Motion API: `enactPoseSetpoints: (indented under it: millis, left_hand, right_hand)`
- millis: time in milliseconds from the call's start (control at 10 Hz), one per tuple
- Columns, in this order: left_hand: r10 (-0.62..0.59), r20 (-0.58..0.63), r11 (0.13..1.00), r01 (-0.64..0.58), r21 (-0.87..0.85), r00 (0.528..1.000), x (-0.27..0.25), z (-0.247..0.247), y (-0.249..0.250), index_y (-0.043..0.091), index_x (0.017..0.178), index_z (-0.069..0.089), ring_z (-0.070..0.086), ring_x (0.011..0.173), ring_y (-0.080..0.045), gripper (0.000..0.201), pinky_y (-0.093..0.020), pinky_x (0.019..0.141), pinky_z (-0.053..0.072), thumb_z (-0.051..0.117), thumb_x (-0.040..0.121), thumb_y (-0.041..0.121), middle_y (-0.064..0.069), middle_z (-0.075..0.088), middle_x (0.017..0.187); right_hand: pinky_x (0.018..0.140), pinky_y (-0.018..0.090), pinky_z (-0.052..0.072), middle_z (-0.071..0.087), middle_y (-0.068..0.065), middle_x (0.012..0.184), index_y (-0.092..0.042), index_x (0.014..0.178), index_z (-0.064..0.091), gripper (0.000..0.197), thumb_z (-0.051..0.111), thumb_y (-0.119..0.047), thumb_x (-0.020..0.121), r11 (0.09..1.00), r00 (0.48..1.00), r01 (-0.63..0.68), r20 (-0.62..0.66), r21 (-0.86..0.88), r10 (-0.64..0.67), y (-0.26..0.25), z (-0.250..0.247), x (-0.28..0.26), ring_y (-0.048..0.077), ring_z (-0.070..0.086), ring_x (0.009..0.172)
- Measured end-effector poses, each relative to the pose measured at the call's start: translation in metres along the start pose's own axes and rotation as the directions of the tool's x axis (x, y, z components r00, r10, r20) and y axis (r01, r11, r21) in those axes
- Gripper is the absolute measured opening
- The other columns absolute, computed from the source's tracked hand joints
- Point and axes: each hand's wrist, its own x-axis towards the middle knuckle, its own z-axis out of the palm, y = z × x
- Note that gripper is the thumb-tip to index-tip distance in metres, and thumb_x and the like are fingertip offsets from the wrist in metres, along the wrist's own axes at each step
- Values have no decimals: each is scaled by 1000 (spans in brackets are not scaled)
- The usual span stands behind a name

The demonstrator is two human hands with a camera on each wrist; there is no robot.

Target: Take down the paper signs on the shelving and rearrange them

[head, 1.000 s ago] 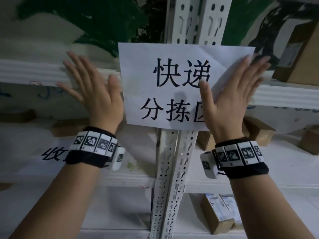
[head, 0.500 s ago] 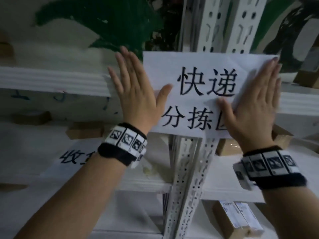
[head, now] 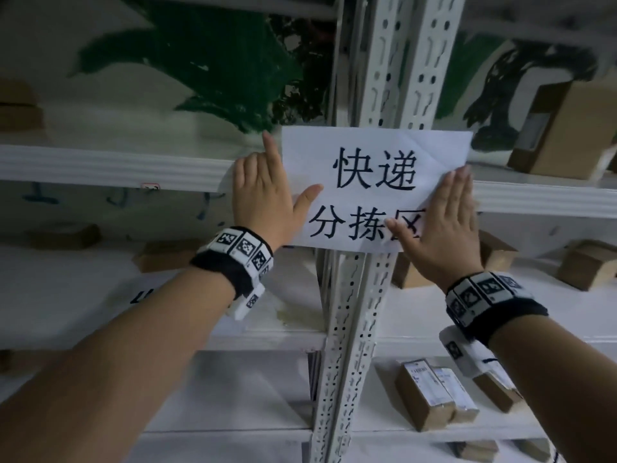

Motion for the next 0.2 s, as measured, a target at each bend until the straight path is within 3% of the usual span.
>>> enactPoseSetpoints:
  millis: [100, 200]
  left_hand:
    - [-49, 134, 998, 52, -20, 990, -16, -30, 12, -6, 161, -10, 20, 157, -40, 115, -48, 131, 12, 19, 94, 83, -30, 15, 169]
    - [-102, 173, 994, 97, 42, 980, -36, -55, 39, 0, 160, 16, 23, 151, -41, 98, -49, 124, 23, 36, 98, 73, -27, 19, 165]
  right_hand:
    - [135, 53, -1, -34, 20, 171, -3, 165, -25, 122, 25, -90, 94, 999, 984, -6, 179, -46, 14, 0, -36, -4, 35, -26, 162]
    - [133, 53, 4, -12, 28, 175, -2, 168, 3, 106, 53, -67, 100, 999, 977, -37, 207, -38, 44, -8, -76, -9, 43, -6, 165]
